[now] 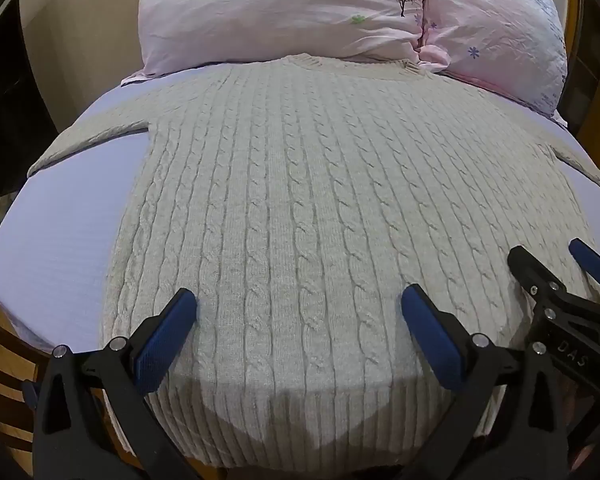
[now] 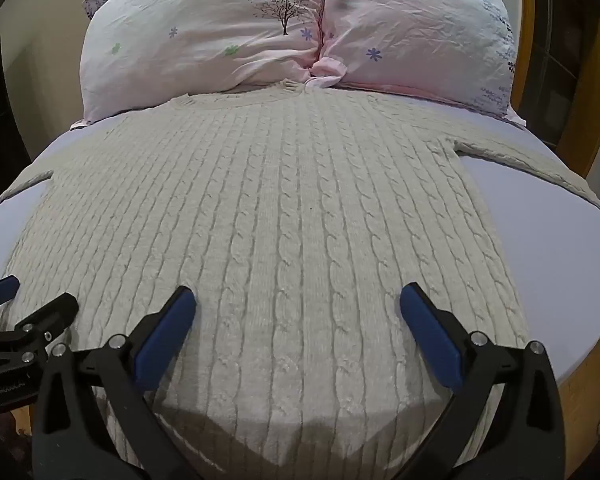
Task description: Fold small clothes
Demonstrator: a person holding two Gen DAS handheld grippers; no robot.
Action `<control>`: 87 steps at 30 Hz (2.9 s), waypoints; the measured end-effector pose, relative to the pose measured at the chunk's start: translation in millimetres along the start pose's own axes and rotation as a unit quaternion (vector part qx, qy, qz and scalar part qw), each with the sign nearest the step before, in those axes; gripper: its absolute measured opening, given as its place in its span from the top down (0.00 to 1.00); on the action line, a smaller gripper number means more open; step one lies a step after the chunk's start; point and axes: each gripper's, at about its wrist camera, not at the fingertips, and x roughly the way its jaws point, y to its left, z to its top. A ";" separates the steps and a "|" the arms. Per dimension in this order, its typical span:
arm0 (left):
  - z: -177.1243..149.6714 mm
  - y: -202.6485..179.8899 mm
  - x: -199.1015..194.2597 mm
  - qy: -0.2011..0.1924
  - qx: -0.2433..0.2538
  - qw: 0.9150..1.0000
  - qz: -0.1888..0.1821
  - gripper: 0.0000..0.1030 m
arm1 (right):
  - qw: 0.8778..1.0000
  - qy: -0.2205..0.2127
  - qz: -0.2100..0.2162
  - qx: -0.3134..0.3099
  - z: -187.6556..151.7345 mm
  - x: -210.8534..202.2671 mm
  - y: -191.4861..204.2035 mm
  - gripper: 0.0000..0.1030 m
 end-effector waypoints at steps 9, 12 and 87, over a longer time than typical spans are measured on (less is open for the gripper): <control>-0.1 -0.1 -0.1 -0.001 0.000 1.000 0.000 0.01 | 1.000 -0.002 -0.001 0.002 -1.0 -0.6 -1.0 0.02; -0.2 -0.1 -0.1 0.000 0.000 1.000 0.000 0.01 | 1.000 -0.002 -0.001 0.002 -1.0 -0.4 -0.7 0.02; 2.2 6.4 -7.8 -0.016 -0.001 1.000 0.001 0.01 | 1.000 -0.018 0.000 -0.007 -0.6 -7.6 -5.3 0.02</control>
